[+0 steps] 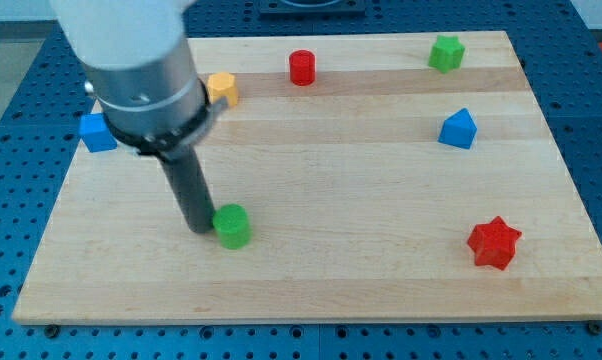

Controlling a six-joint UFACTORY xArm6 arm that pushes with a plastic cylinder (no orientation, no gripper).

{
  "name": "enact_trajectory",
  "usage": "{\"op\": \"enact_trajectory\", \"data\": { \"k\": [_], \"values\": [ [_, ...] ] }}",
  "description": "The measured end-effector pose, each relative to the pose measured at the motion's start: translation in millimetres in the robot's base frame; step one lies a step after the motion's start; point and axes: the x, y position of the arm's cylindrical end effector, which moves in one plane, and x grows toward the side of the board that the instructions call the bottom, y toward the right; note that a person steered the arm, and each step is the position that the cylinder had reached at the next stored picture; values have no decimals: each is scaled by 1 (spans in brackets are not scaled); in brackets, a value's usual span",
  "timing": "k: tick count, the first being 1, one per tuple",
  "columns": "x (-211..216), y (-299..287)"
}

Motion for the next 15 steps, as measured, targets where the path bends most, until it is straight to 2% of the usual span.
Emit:
{"op": "enact_trajectory", "data": {
  "k": [1, 2, 3, 4, 5, 6, 7, 9, 10, 11, 12, 13, 14, 15],
  "values": [
    [14, 63],
    [2, 89],
    [-58, 76],
    [-68, 110],
    [-26, 131],
    [17, 118],
    [-23, 118],
    [-186, 64],
    [-245, 35],
    [-217, -37],
    [-138, -50],
    [-177, -37],
    [-202, -74],
    [-110, -94]
  ]
}}
